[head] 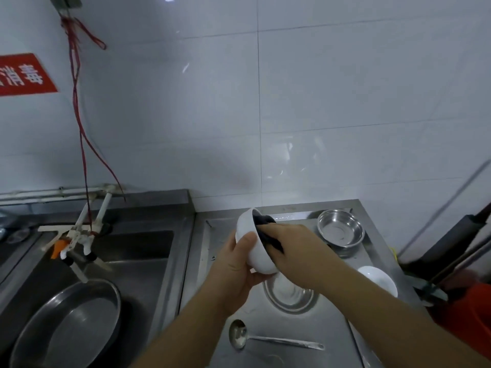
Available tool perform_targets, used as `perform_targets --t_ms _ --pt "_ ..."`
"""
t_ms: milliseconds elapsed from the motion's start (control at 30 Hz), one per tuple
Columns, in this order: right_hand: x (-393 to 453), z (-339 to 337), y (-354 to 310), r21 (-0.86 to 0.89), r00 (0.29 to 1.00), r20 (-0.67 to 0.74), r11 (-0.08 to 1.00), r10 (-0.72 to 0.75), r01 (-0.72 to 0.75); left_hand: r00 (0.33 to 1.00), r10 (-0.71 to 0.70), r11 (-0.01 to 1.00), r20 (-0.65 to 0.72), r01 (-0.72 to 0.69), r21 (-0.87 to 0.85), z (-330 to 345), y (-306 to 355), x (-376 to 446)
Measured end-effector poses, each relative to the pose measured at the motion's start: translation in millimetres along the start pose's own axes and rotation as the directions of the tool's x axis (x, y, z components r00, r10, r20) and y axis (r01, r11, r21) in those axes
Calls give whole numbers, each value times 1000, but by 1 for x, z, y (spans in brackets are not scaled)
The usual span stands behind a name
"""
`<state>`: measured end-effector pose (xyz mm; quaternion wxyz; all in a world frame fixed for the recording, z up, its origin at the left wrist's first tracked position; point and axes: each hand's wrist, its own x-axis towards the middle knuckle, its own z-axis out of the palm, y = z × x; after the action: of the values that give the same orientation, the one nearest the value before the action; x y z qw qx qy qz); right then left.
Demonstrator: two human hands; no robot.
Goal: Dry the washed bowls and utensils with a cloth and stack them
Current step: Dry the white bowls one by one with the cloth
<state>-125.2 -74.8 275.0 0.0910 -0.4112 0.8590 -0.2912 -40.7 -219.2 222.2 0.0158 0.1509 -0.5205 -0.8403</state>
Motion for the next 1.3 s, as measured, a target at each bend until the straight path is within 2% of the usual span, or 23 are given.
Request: perform_targets --t_ms 100,167,267,333,400,500,567,633,733,767,800,833,867,900,933,967,1000,1033,1067,1100,1200,1300 --pt "20 -7 -22 -27 976 133 985 172 -170 997 82 992 1 -82 95 -16 18 4" --pt "31 -15 -33 -20 950 201 971 238 -239 990 131 978 60 -139 158 -27 29 4" --pt "38 -23 -45 77 912 293 943 288 -323 980 135 960 149 -166 224 -41 42 5" --pt "37 -23 -50 213 875 371 889 311 -406 964 120 956 236 -176 233 -51 46 3" --pt "34 -18 -55 457 847 430 733 313 -503 940 103 959 324 -180 220 -59 48 -2" --pt "29 -4 -62 771 817 459 301 350 -562 908 53 970 416 -145 194 -59 50 -6" --pt "27 8 -66 842 804 495 46 330 -537 894 21 981 447 -105 166 -54 53 -9" --pt "27 19 -66 862 797 500 -109 340 -495 900 22 987 435 -88 132 -54 52 -8" --pt "32 32 -70 902 782 431 -205 451 -380 946 48 992 322 -83 94 -63 44 -5" --pt "35 35 -72 925 779 380 -205 499 -320 959 54 992 279 -84 95 -63 41 -4" --pt "37 38 -73 949 770 313 -150 556 -278 969 59 990 239 -87 108 -62 39 -5" --pt "38 39 -73 965 759 215 -12 614 -263 977 65 989 204 -90 115 -59 36 -5" --pt "38 40 -72 934 766 68 229 640 -274 981 69 990 179 -89 107 -56 35 -6" --pt "37 41 -68 813 799 -106 514 592 -274 984 72 992 164 -87 91 -53 34 -6" --pt "36 42 -63 596 851 -248 765 463 -243 985 79 993 156 -92 78 -52 34 -6" --pt "34 40 -59 345 904 -319 923 285 -170 985 89 992 147 -100 72 -52 35 -4" --pt "35 38 -56 137 941 -312 986 132 -93 987 99 991 124 -109 74 -52 37 -3" --pt "36 34 -53 6 967 -250 999 44 -44 990 101 991 100 -109 76 -52 38 -3" --pt "39 27 -53 -56 986 -163 998 33 -43 991 100 991 86 -106 77 -51 39 -4" --pt "42 19 -52 -67 994 -69 994 83 -88 992 98 991 82 -104 83 -50 40 -5" --pt "46 -1 -47 56 953 177 964 245 -259 991 99 984 90 -111 141 -46 40 -7" --pt "37 -11 -45 296 888 350 864 298 -407 978 113 970 174 -147 195 -42 38 -11"
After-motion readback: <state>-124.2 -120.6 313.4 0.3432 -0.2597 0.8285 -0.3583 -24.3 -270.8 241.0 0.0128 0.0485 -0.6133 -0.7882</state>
